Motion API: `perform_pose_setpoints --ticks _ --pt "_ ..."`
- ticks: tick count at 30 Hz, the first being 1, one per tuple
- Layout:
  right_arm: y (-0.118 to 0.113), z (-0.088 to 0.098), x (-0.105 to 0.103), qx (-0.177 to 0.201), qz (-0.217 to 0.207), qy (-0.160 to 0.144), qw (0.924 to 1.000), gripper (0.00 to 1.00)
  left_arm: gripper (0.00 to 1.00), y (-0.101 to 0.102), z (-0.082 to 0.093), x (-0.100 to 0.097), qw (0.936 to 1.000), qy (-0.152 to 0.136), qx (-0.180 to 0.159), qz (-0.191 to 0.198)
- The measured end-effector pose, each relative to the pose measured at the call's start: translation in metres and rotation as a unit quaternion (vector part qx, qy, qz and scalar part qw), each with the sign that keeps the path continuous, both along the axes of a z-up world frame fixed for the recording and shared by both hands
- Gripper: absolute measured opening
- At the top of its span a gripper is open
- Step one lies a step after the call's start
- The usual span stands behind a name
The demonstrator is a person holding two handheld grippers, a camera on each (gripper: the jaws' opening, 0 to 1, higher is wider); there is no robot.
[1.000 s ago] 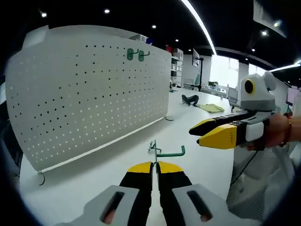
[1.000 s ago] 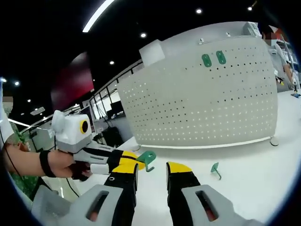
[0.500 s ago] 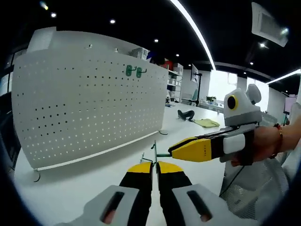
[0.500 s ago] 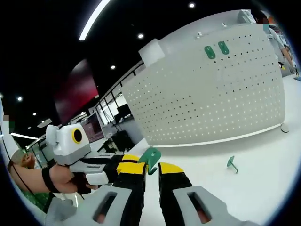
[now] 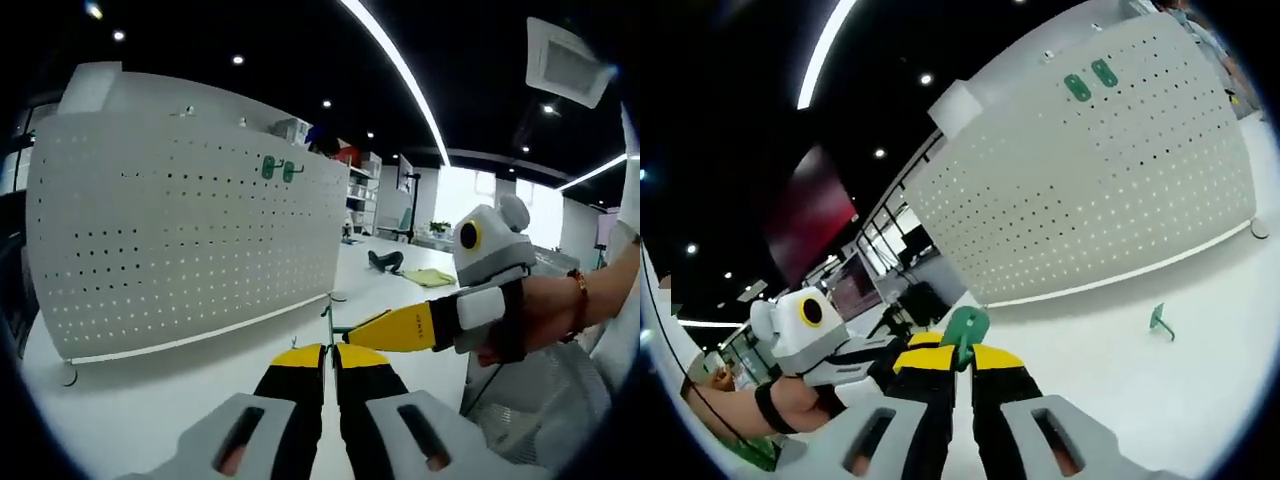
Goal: Insert the hook assembly into the mounting plate slot until the hook locks in place.
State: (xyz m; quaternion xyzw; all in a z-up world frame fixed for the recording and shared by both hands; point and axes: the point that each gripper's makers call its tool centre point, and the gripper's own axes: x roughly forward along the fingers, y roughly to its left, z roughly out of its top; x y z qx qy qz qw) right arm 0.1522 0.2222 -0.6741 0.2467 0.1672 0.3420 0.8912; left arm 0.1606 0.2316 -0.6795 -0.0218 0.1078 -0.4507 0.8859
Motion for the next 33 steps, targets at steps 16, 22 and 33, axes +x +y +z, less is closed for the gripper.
perform_pose_setpoints --ticks 16,22,33 --pt "0.000 0.011 -0.002 0.017 -0.012 0.014 0.9997 0.01 0.05 -0.004 0.007 -0.003 0.9996 -0.024 -0.011 -0.012" --pt "0.003 0.015 0.002 -0.009 -0.011 -0.007 0.9999 0.01 0.07 0.002 0.009 -0.002 0.9996 -0.018 -0.019 -0.007" --pt "-0.001 0.025 0.017 -0.059 -0.039 -0.042 0.9966 0.01 0.17 0.022 0.013 -0.001 0.9992 -0.016 -0.028 0.023"
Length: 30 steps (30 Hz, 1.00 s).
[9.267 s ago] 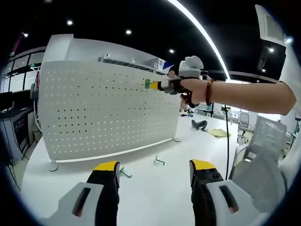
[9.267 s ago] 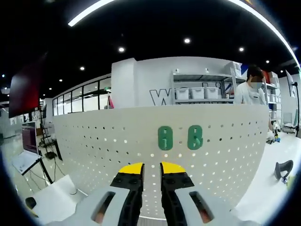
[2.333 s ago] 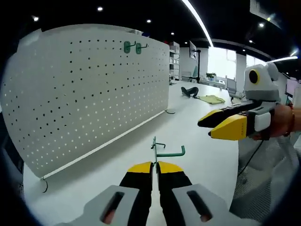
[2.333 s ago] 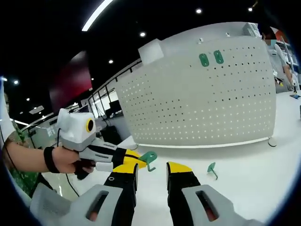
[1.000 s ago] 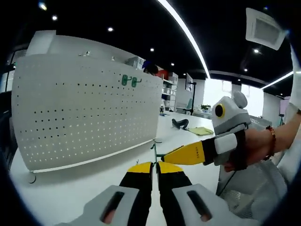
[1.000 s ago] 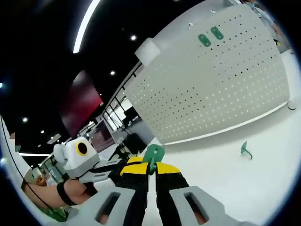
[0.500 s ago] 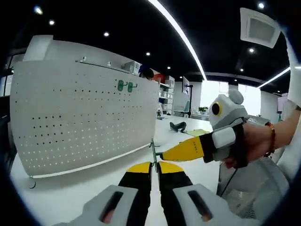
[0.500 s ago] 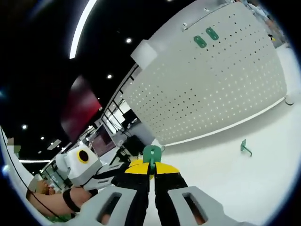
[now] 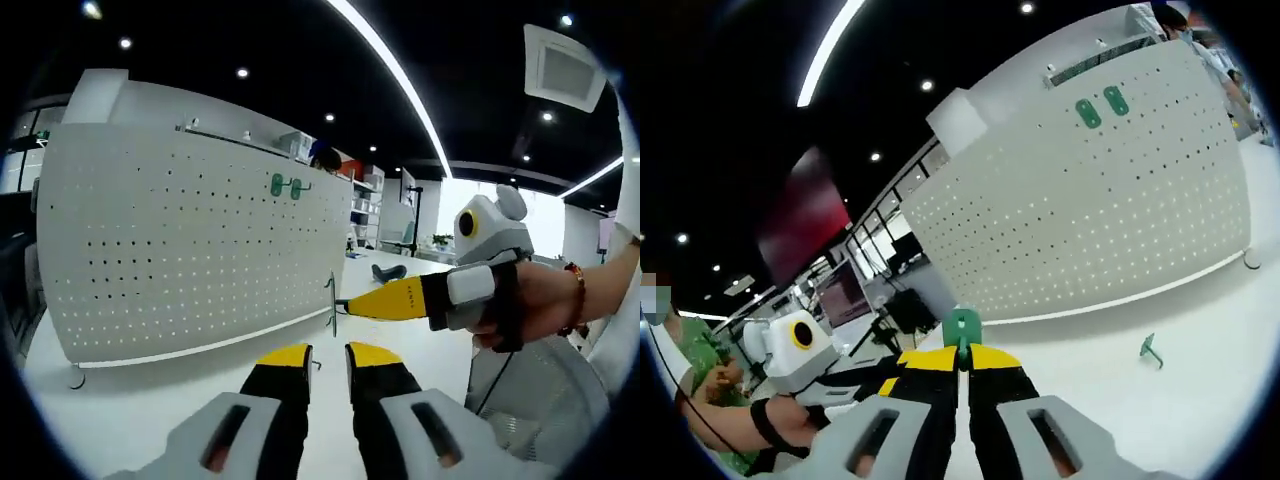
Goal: Insert the hook assembly into the mounting plate slot until the hook locks in place.
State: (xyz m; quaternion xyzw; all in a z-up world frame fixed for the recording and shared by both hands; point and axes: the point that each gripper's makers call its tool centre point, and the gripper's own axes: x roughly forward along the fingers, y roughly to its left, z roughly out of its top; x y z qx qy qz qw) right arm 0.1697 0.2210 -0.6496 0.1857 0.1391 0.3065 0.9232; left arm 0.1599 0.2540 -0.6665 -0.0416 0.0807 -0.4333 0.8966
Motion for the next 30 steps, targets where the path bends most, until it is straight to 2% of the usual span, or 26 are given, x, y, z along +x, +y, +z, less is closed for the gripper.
perform_pose_setpoints --ticks 3,8,10,15,20,30 --pt "-0.004 0.006 0.005 0.010 -0.018 -0.006 0.9998 0.01 0.18 0.004 0.002 -0.003 1.0000 0.000 -0.005 0.004" --pt "-0.016 0.016 0.014 -0.026 -0.049 -0.039 0.9977 0.01 0.23 0.005 0.005 -0.010 0.9999 -0.002 -0.013 -0.004" --pt "-0.019 0.021 0.017 -0.030 -0.057 -0.047 0.9968 0.01 0.23 0.004 0.005 -0.014 1.0000 -0.003 -0.001 -0.009" --pt "-0.025 0.031 0.025 -0.043 -0.075 -0.060 0.9945 0.01 0.24 0.007 0.013 -0.025 0.9999 -0.010 -0.002 -0.012" --pt "-0.032 0.043 0.034 -0.049 -0.089 -0.076 0.9920 0.01 0.26 0.014 0.013 -0.035 0.9999 -0.012 0.000 -0.010" --pt "-0.046 0.059 0.050 -0.063 -0.120 -0.092 0.9865 0.00 0.30 0.028 0.015 -0.041 0.9998 -0.017 -0.001 0.007"
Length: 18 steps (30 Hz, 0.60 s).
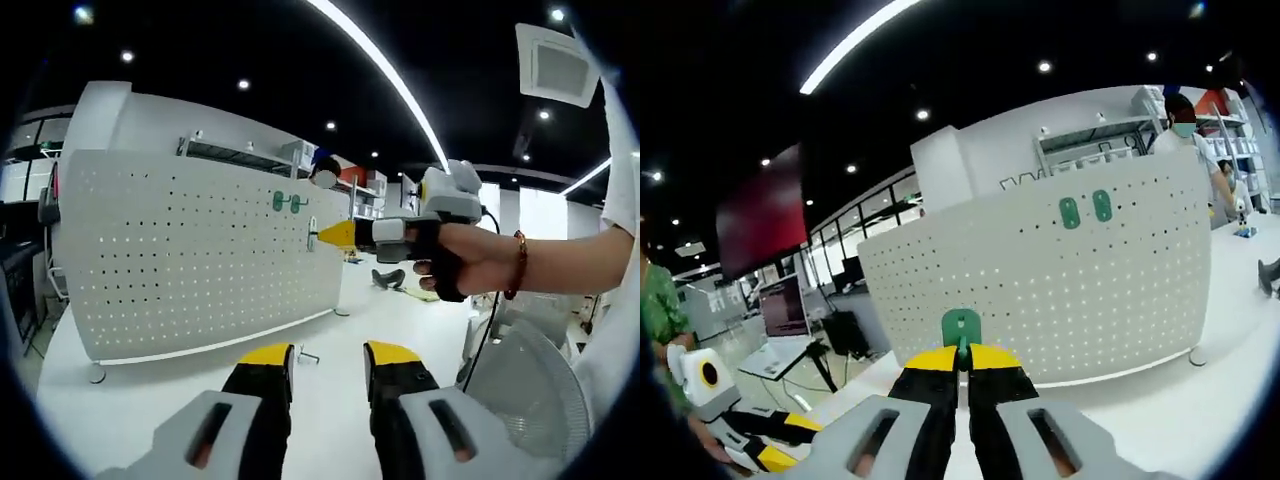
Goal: Insert the hook assembly into the mounting plate slot until the hook locks in place.
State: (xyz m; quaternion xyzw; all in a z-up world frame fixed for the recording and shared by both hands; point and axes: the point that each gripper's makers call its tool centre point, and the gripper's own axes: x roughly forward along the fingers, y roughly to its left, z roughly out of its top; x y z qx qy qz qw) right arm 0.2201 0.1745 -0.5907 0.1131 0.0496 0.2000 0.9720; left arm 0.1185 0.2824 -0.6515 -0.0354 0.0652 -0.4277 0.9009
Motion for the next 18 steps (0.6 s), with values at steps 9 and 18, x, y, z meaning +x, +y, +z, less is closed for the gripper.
perform_pose_setpoints --ticks 9,18 --pt "-0.008 0.012 0.022 -0.015 -0.026 -0.017 0.9994 0.01 0.36 0.001 0.005 -0.004 0.9999 -0.015 0.006 0.004" --pt "-0.016 0.026 0.045 -0.028 -0.060 -0.038 0.9971 0.01 0.52 0.005 0.007 -0.006 0.9993 -0.030 0.022 0.002"
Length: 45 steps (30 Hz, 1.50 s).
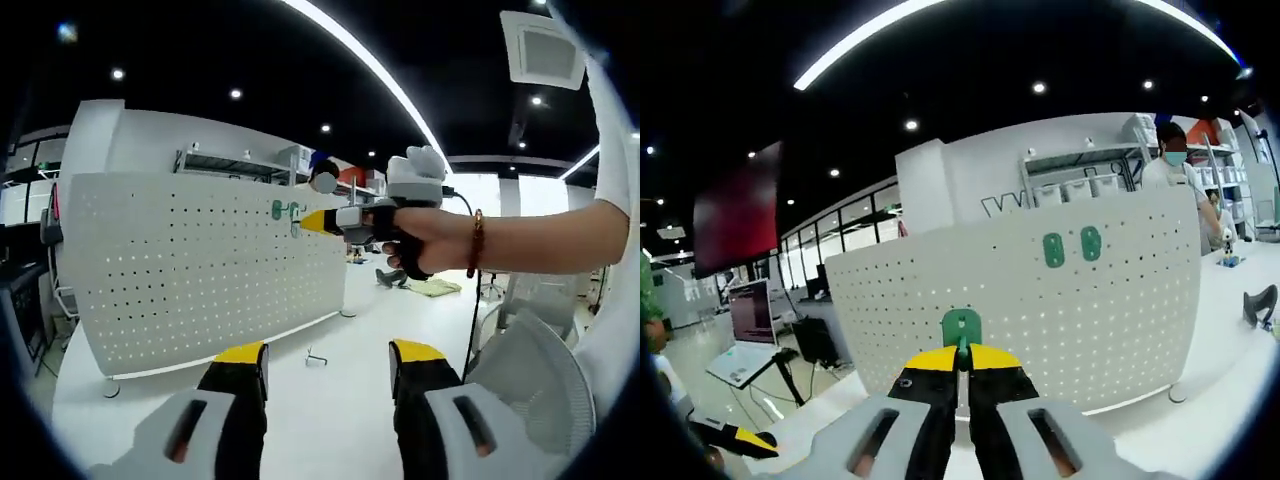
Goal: Insert the hook assembly into the mounting plate slot until the hook locks in place.
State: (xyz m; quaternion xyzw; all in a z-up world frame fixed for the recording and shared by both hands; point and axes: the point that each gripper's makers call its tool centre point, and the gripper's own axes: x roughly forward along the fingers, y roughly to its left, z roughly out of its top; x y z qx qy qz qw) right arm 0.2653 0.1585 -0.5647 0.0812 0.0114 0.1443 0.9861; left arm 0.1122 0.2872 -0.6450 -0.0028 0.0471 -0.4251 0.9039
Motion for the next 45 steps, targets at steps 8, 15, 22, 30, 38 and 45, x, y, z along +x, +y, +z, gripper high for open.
perform_pose_setpoints --ticks 8,15,22,30,38,45 --pt "-0.008 0.015 0.023 -0.005 -0.017 -0.018 0.9997 0.01 0.62 0.002 -0.002 -0.002 0.9995 0.024 -0.019 0.003" --pt "-0.015 0.028 0.040 -0.008 -0.026 -0.027 0.9992 0.01 0.63 0.002 0.002 0.000 0.9994 0.021 -0.025 0.010" --pt "-0.016 0.038 0.061 -0.042 -0.035 -0.039 0.9977 0.01 0.67 0.006 -0.005 0.002 0.9988 0.041 -0.022 0.015" --pt "-0.017 0.042 0.073 -0.031 -0.046 -0.043 0.9975 0.01 0.79 0.014 -0.003 0.005 0.9990 0.036 -0.011 0.024" --pt "-0.023 0.047 0.084 -0.039 -0.063 -0.050 0.9960 0.01 0.80 0.012 -0.004 0.004 0.9992 0.035 -0.006 0.019" --pt "-0.027 0.050 0.100 -0.041 -0.070 -0.051 0.9954 0.01 0.88 0.008 -0.007 0.005 0.9990 0.039 -0.009 0.019"
